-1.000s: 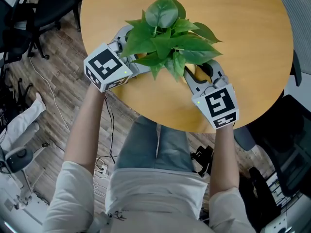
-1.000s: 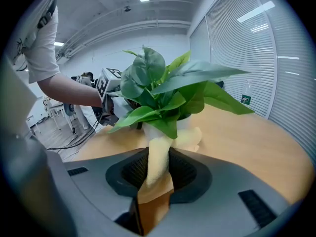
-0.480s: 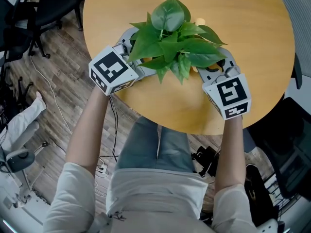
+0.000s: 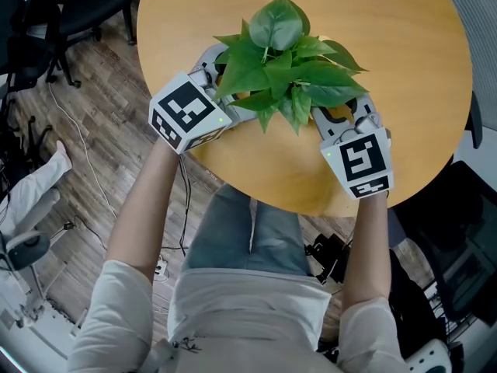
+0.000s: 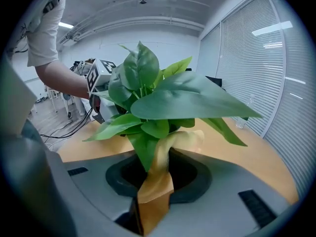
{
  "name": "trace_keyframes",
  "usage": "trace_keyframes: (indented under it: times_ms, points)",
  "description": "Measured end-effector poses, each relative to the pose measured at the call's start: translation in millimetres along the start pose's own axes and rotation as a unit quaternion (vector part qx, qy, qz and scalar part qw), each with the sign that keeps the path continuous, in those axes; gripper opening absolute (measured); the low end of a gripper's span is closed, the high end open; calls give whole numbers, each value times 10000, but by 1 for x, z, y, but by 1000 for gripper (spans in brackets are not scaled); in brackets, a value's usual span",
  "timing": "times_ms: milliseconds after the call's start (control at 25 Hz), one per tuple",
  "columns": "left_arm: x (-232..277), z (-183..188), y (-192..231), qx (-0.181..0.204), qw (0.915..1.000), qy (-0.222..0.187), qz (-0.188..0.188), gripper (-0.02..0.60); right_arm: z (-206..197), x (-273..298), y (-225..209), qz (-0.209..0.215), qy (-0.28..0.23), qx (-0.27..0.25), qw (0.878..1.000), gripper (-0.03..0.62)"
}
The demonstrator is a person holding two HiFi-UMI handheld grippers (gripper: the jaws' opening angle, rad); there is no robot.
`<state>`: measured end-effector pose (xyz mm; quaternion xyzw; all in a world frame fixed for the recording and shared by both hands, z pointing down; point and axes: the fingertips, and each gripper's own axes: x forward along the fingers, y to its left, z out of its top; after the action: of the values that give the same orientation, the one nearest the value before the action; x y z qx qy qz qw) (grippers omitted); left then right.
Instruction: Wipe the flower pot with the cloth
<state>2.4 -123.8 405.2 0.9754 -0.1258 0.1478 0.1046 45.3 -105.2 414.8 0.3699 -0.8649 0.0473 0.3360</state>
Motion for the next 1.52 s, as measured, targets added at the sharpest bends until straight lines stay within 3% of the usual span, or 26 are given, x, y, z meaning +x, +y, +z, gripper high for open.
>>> trace_keyframes:
  times_ms: [520, 1040, 1280, 1400, 1520]
  points:
    - [12, 0, -2, -309, 9959, 9, 845, 476, -10, -8, 10, 76, -33, 84, 9999, 95]
    - [12, -1, -1, -751, 9810, -1, 1788, 472, -13, -8, 24, 179, -61, 169, 9997, 95]
    - [9, -3, 1, -957, 9699, -74, 2236, 471, -12, -4, 23, 170, -83, 229, 9996, 95]
    - [9, -2, 1, -946, 9689, -126, 2284, 472, -13, -4, 21, 212, -86, 216, 9995, 95]
    - [7, -2, -1, -838, 9747, -200, 2062, 472, -14, -6, 19, 263, -110, 259, 9993, 95]
